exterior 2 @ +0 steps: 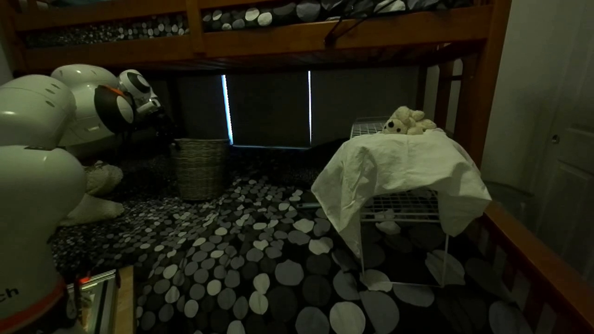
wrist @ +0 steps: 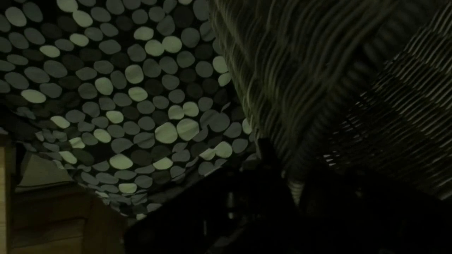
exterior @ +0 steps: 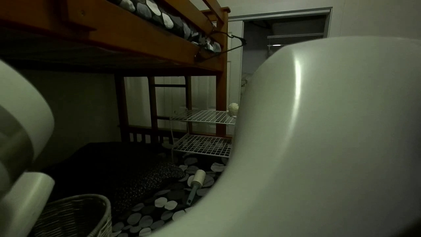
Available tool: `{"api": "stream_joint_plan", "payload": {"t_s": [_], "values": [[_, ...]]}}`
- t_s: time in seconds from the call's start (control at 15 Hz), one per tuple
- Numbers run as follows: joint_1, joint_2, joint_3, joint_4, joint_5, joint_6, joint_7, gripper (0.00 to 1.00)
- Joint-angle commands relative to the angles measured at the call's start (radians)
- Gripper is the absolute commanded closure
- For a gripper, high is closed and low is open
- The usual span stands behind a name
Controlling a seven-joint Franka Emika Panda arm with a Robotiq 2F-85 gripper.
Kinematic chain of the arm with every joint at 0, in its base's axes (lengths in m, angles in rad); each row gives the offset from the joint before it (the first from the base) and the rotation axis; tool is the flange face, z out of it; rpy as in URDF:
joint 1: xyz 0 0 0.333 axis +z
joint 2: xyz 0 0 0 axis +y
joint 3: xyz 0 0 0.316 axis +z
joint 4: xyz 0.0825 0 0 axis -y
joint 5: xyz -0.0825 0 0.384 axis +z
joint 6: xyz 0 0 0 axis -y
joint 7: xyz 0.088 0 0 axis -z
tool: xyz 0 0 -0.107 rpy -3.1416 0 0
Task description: Move the basket to the right
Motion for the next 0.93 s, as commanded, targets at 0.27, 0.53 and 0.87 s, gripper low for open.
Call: {"api": "stream_joint_plan", "payload": {"t_s": [0.27, 0.53, 0.87], "values": [[0.04, -0.067, -0.02, 0.0, -0.037, -0.377, 0.27, 0.97], [0.028, -0.076, -0.012, 0.0, -0.025, -0.573, 0.398, 0.97], [0.027, -0.066, -0.129, -0.046, 0.078, -0.596, 0.389, 0.89]]}}
